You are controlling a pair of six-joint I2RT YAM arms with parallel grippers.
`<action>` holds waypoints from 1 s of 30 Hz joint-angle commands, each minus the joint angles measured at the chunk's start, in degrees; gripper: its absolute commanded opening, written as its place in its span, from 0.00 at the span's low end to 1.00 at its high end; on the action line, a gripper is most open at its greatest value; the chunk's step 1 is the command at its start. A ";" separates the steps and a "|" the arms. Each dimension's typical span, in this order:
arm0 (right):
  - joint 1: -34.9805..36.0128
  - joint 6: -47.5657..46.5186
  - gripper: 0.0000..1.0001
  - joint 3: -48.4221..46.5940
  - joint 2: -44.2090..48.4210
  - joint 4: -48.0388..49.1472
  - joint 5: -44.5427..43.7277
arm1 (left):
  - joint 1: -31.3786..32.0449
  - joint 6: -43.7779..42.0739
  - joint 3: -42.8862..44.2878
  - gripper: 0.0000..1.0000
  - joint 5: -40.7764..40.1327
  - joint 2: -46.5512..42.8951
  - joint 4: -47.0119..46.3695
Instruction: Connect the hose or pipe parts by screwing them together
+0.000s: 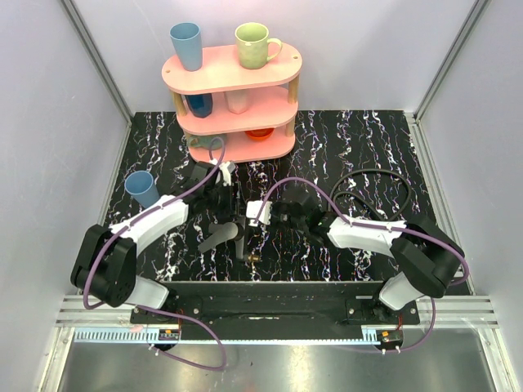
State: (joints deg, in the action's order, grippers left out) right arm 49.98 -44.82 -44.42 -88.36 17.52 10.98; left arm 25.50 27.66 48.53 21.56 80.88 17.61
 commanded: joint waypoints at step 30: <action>0.21 8.86 0.00 -1.28 0.29 11.40 2.12 | 0.26 -3.32 4.11 0.12 5.95 5.43 -1.70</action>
State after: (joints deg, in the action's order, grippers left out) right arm 49.87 -40.01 -43.79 -88.42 19.31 11.18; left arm 25.56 21.82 50.59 23.64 85.36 19.22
